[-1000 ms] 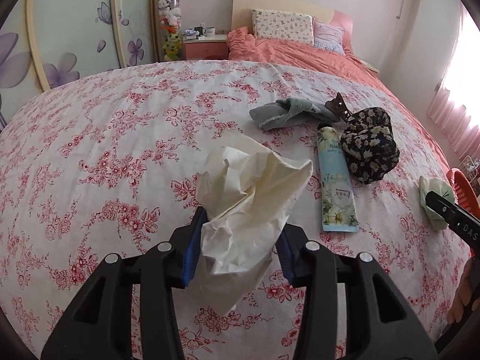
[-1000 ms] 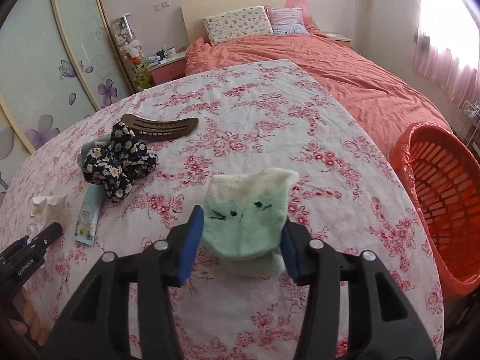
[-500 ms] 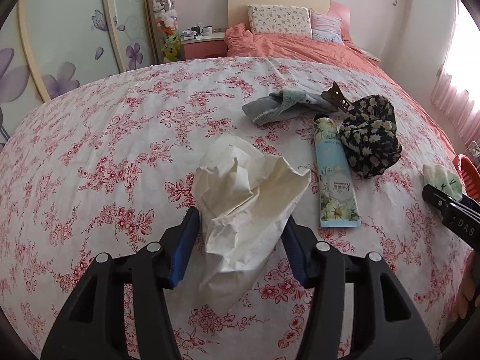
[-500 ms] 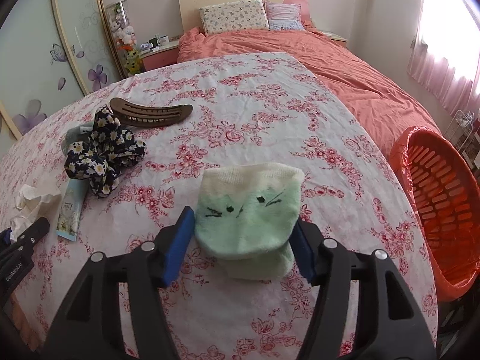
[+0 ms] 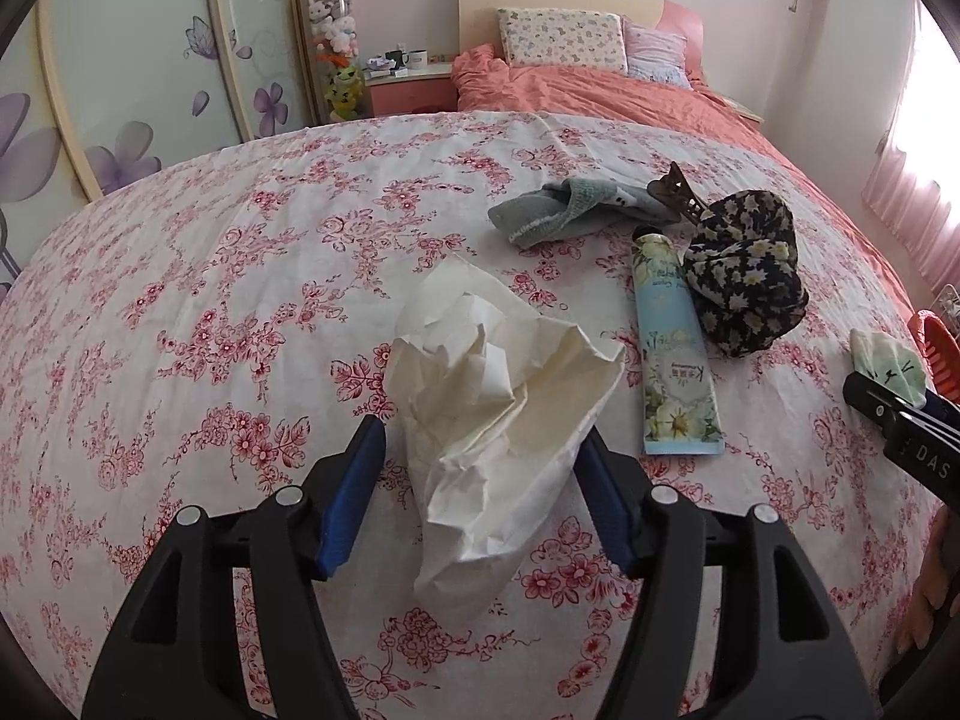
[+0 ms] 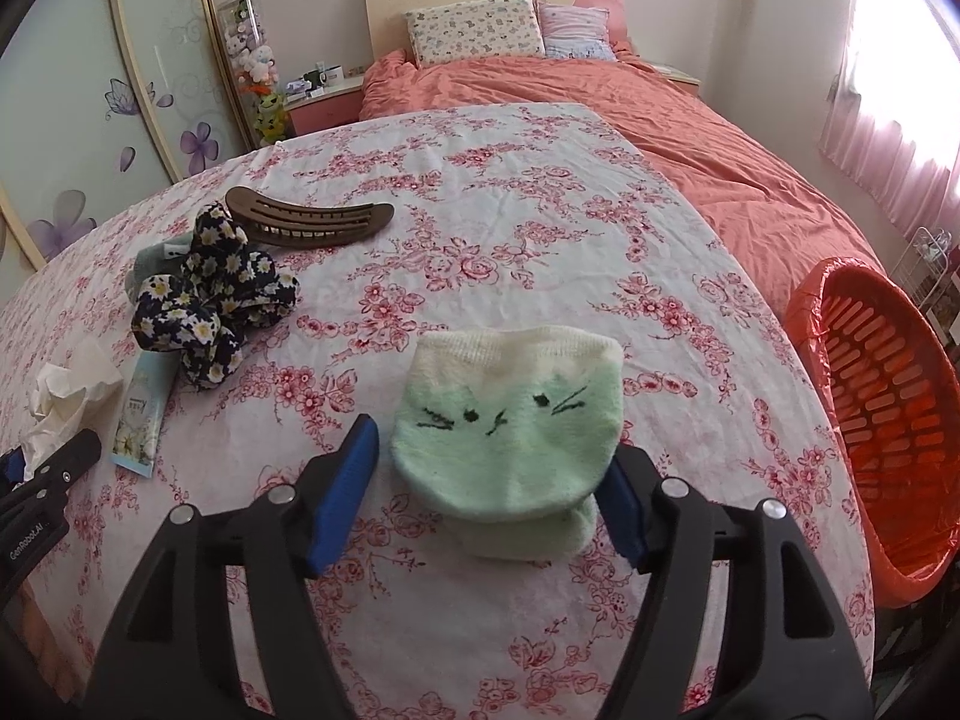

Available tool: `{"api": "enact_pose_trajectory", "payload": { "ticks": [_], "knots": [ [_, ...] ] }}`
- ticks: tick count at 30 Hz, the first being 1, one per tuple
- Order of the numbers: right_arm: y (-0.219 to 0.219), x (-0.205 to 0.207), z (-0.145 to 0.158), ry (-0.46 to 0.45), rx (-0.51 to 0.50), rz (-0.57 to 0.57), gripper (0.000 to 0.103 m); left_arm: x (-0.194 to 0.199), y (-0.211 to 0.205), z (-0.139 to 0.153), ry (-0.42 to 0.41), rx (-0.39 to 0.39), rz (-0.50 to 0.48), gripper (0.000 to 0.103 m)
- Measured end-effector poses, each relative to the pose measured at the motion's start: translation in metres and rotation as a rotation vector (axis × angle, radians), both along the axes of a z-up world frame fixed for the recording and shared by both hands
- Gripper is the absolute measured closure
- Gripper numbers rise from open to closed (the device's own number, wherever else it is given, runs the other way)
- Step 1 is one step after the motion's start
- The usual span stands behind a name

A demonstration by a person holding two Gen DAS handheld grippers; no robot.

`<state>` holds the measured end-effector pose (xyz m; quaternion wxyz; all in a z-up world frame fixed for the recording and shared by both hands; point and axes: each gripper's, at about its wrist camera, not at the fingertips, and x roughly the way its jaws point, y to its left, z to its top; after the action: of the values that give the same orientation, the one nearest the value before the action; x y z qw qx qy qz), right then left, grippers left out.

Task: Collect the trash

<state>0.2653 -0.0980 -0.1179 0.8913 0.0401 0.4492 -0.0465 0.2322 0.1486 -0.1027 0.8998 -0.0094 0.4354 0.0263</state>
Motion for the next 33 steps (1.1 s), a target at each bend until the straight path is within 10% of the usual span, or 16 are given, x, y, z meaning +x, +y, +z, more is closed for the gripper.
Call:
{"api": "enact_pose_trajectory", "payload": {
  "ticks": [19,24,33],
  "knots": [
    [0.004,0.000,0.000,0.004,-0.013,0.009,0.031,0.000,-0.002,0.000,0.001,0.000,-0.002,0.038],
    [0.001,-0.006,0.003,-0.019,-0.021,0.015,0.081,-0.001,-0.004,0.002,-0.015,-0.009,-0.042,0.061],
    [-0.025,-0.028,0.023,-0.067,0.123,-0.015,0.087,-0.013,-0.004,0.016,-0.066,0.006,-0.043,0.070]
  ]
}}
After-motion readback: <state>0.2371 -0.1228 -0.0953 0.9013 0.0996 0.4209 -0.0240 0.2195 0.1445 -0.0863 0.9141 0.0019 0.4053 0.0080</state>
